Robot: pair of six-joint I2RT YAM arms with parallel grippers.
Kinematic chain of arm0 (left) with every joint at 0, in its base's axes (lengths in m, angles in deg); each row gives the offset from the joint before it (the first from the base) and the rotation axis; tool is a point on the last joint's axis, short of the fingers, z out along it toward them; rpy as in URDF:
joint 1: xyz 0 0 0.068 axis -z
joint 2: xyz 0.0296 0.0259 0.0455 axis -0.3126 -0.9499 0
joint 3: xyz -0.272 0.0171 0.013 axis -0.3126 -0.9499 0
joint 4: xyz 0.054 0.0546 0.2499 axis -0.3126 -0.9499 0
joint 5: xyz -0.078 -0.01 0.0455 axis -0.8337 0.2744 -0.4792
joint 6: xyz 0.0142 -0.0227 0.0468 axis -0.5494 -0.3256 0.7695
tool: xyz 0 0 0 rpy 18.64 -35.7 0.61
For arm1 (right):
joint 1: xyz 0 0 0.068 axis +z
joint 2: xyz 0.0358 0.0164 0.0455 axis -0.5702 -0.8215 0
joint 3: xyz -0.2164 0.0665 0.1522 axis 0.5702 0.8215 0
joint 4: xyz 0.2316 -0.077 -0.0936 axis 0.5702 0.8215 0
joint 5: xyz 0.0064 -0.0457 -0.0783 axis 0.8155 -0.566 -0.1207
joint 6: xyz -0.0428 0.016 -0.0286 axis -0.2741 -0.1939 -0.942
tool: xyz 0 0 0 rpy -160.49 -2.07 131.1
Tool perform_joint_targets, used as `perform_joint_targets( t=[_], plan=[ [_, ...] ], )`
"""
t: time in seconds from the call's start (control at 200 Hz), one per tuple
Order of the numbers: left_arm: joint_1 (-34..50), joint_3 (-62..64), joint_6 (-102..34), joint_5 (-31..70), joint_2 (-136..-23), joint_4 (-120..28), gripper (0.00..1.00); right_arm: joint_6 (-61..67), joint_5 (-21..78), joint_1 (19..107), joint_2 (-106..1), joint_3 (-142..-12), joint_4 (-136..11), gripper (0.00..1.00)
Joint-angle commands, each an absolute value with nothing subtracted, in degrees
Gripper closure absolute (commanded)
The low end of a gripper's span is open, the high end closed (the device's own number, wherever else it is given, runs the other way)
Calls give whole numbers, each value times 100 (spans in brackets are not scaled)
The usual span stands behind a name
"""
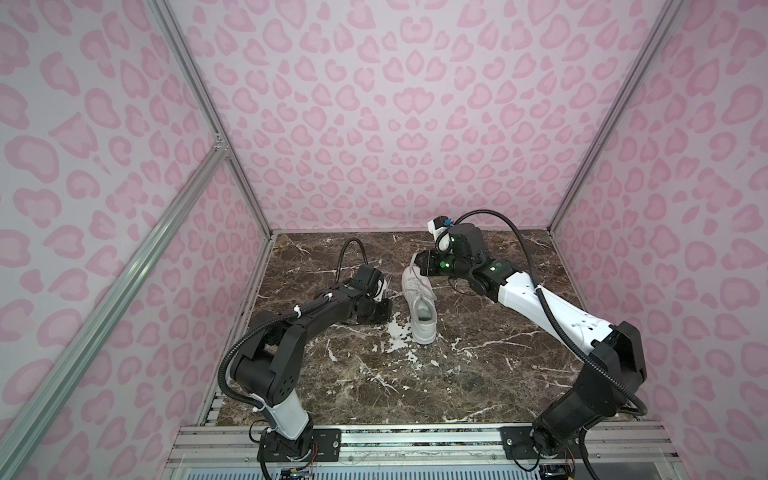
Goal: Tie the shoes
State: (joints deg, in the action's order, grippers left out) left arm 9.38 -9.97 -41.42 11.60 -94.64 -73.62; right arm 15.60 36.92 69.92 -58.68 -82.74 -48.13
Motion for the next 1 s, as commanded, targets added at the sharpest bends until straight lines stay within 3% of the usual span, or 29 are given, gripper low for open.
perform_joint_targets(
  t=[0.0,0.545,0.995],
  plan=[
    [938,-1086,-4235,1056,-9395,-7250,97,1603,3714,7123,-6046,-8496,-4756,100],
    [939,-1300,-4314,950,-9341,-7130,97,1683,3616,7537,-6746,-9389,-4627,100],
    [938,-1519,-4558,863,-9154,-7146,97,2208,3704,7445,-8114,-9946,-4475,100]
  ],
)
